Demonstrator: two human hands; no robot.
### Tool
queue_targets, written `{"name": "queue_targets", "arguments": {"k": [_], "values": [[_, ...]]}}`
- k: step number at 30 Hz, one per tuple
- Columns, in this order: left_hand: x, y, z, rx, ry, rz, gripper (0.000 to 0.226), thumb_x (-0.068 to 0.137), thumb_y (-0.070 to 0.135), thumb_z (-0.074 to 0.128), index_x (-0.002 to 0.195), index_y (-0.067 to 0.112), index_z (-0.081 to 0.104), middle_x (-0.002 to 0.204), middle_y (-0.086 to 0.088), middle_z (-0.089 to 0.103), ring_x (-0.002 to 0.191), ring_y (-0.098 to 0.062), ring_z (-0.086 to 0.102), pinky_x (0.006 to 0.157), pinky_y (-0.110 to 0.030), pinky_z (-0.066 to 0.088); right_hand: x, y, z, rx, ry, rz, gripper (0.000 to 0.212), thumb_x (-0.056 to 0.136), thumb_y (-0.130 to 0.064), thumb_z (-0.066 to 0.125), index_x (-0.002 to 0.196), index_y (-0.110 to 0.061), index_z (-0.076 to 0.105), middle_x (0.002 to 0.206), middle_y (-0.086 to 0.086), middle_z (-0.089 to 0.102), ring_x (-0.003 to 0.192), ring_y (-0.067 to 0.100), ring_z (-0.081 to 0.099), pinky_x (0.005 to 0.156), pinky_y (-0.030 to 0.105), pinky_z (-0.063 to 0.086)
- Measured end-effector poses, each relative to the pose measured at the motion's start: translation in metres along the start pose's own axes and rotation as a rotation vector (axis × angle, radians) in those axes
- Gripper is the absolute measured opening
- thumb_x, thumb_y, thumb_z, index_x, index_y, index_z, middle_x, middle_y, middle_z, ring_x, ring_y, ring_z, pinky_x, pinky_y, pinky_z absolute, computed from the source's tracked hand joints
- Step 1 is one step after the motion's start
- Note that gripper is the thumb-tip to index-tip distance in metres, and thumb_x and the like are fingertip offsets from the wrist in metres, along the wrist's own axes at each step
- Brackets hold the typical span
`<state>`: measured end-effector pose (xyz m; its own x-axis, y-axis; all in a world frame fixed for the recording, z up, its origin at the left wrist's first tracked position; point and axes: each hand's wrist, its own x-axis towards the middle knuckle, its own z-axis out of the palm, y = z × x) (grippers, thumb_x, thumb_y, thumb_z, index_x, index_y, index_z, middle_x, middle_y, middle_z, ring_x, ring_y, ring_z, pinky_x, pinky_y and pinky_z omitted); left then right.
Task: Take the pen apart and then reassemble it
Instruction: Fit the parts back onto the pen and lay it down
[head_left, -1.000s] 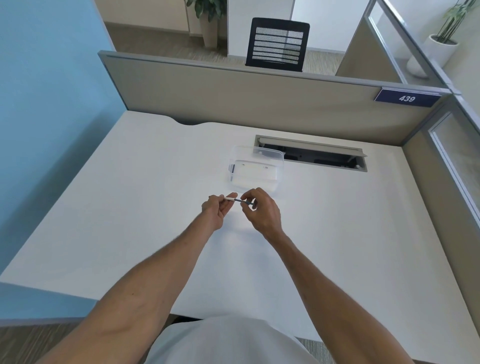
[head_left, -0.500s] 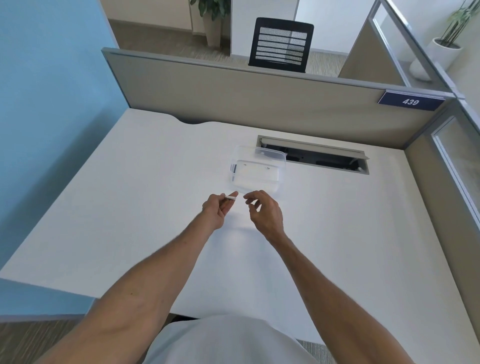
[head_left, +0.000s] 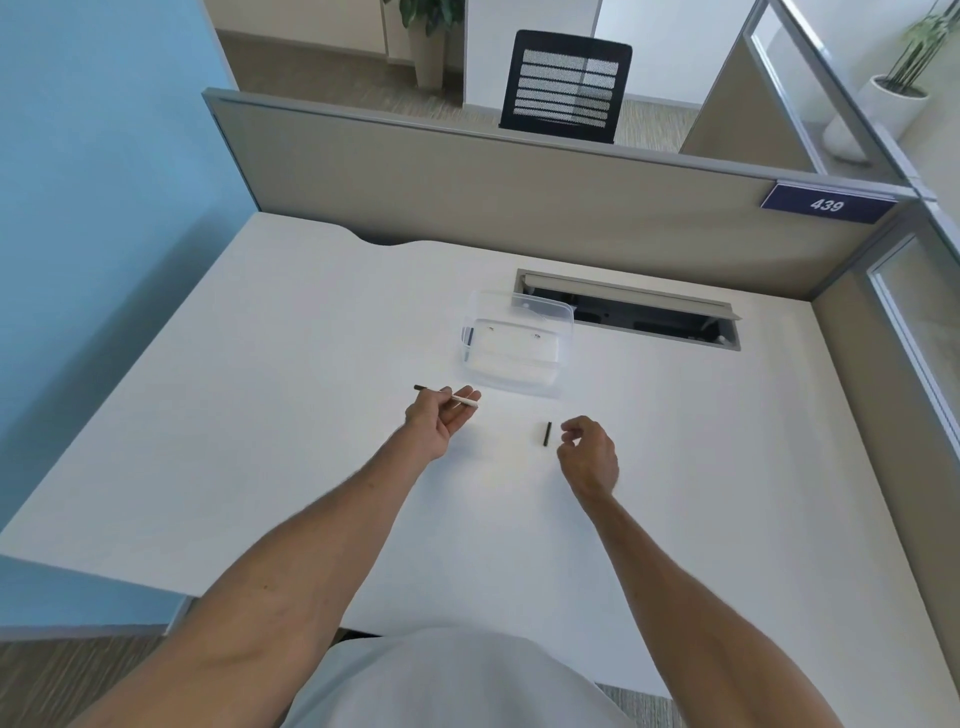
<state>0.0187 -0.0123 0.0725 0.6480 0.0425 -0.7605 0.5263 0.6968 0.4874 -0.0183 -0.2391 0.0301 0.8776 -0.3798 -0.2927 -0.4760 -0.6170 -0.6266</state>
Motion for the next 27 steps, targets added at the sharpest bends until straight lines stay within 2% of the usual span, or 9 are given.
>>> {"name": "queue_targets", "arguments": {"k": [6, 10, 14, 22, 27], "values": [[0.006, -0.005, 0.004, 0.034, 0.008, -0.014, 0.017, 0.112, -0.002, 0.044, 0.126, 0.006, 0.050, 0.150, -0.028, 0.066, 0.144, -0.041, 0.065, 0.119, -0.048, 0.054, 0.002, 0.003, 0.008, -0.077, -0.033, 0.032, 0.033, 0.103, -0.007, 0.052, 0.128, -0.017, 0.070, 0.130, -0.001, 0.076, 0.121, 0.030, 0.072, 0.100, 0.041, 0.059], [0.009, -0.003, 0.004, 0.035, -0.001, -0.024, 0.018, 0.112, -0.004, 0.046, 0.126, 0.005, 0.051, 0.151, -0.030, 0.065, 0.145, -0.041, 0.064, 0.112, -0.048, 0.059, 0.005, -0.002, 0.015, -0.124, -0.071, 0.037, 0.026, 0.104, -0.015, 0.059, 0.127, -0.016, 0.070, 0.132, 0.002, 0.075, 0.120, 0.033, 0.072, 0.103, 0.042, 0.060], [0.016, 0.001, 0.005, 0.052, 0.009, -0.027, 0.018, 0.112, -0.003, 0.046, 0.127, 0.005, 0.052, 0.151, -0.029, 0.065, 0.144, -0.040, 0.065, 0.118, -0.049, 0.054, 0.010, -0.008, 0.020, -0.200, -0.082, 0.028, 0.026, 0.106, -0.031, 0.067, 0.126, -0.014, 0.068, 0.132, 0.004, 0.073, 0.121, 0.034, 0.072, 0.103, 0.041, 0.059], [0.028, 0.012, 0.015, 0.107, -0.007, -0.031, 0.017, 0.111, -0.002, 0.048, 0.126, 0.005, 0.052, 0.150, -0.029, 0.066, 0.144, -0.040, 0.065, 0.121, -0.047, 0.052, 0.020, -0.015, 0.022, -0.273, -0.077, 0.010, 0.019, 0.105, -0.015, 0.057, 0.117, -0.010, 0.071, 0.125, 0.006, 0.073, 0.113, 0.035, 0.074, 0.098, 0.043, 0.061], [0.032, 0.009, 0.019, 0.156, -0.014, -0.036, 0.017, 0.112, 0.001, 0.049, 0.128, 0.008, 0.052, 0.150, -0.024, 0.068, 0.143, -0.039, 0.066, 0.122, -0.044, 0.053, 0.015, -0.022, 0.021, -0.266, -0.054, -0.225, 0.013, 0.107, -0.018, 0.059, 0.115, -0.012, 0.067, 0.123, -0.002, 0.070, 0.106, 0.030, 0.073, 0.088, 0.043, 0.061]]}}
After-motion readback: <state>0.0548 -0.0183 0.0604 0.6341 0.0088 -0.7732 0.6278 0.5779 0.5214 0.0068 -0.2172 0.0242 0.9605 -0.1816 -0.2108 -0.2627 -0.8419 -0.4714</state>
